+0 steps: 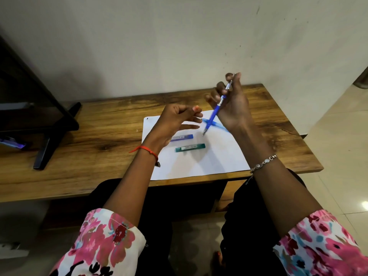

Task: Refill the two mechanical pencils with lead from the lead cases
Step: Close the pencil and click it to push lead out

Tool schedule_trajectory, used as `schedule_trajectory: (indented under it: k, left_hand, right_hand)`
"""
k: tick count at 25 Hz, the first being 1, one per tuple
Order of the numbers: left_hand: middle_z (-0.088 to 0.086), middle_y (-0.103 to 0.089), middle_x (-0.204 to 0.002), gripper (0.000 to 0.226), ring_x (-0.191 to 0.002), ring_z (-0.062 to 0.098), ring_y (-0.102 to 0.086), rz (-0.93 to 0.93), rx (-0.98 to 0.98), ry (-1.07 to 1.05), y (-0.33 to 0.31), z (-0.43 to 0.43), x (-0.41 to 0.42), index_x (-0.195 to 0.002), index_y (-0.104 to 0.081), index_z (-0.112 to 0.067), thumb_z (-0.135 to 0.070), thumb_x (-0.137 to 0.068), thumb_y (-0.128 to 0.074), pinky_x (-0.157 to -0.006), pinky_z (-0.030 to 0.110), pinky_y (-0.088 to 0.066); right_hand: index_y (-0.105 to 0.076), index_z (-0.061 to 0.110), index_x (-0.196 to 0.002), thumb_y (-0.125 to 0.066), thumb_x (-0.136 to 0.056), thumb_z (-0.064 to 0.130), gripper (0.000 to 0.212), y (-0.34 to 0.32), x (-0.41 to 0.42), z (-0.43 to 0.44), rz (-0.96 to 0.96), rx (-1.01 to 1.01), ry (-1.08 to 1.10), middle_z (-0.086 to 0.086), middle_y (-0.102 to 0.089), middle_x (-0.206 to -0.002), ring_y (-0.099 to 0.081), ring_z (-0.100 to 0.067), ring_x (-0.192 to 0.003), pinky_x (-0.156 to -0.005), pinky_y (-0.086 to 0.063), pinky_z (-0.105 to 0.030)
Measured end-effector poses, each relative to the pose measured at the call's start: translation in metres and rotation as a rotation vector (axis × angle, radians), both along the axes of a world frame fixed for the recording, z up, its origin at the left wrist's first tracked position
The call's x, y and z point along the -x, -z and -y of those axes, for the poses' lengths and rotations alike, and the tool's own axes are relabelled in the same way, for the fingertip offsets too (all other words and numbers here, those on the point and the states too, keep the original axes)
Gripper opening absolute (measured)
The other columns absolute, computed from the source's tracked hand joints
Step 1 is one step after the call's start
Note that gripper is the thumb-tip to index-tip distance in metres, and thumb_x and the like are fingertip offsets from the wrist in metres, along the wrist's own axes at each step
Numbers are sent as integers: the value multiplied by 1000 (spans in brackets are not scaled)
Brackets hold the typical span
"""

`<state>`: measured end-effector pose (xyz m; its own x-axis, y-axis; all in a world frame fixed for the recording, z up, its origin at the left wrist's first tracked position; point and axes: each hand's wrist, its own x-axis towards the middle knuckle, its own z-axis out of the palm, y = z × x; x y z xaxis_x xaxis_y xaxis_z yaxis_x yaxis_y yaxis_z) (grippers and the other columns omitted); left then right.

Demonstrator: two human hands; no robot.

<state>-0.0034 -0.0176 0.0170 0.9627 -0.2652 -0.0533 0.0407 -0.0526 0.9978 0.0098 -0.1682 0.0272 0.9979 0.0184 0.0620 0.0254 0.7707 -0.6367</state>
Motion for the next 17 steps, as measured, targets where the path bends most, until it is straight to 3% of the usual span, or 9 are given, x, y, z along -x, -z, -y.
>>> schedule_trajectory:
  k: [2,4,9,12,17]
  left_hand:
    - [6,-68,-85,23,-69,11,-69,-120,-77,41,3,-6,-1,-102,-64,4,-14,-88,-58,-72,27,-59]
    - [7,-70,-88,22,-71,13,-70,-271,-127,99,5,-8,0,-103,-64,3,-11,-86,-60,-73,28,-59]
    - [5,-74,-81,12,-75,16,-71,-442,-121,194,1,-5,6,-92,-69,-4,-9,-85,-61,-72,29,-59]
    - [5,-75,-80,13,-75,16,-72,-463,-96,216,0,-2,9,-92,-68,-3,-9,-85,-60,-68,28,-60]
    - [5,-75,-80,13,-74,16,-72,-493,-23,202,0,2,11,-93,-67,-2,-8,-86,-59,-64,27,-59]
  right_hand:
    - [-46,15,-57,-27,-100,46,56,1,-1,13,-31,-156,59,5,-28,-37,-25,-8,-30,-36,-24,-14]
    - [-44,14,-44,-30,-96,44,62,2,1,24,-59,-234,121,4,-23,-34,-20,-9,-27,-33,-15,-14]
    - [-38,13,-45,-37,-78,29,37,-7,5,31,-50,-320,196,4,-22,-33,-18,-9,-25,-34,-12,-13]
    - [-41,12,-49,-29,-90,34,47,-9,7,33,-44,-241,179,5,-22,-35,-16,-8,-27,-35,-11,-13]
    - [-47,11,-49,-26,-92,36,54,-13,9,34,-35,-152,129,7,-21,-35,-16,-6,-28,-36,-11,-12]
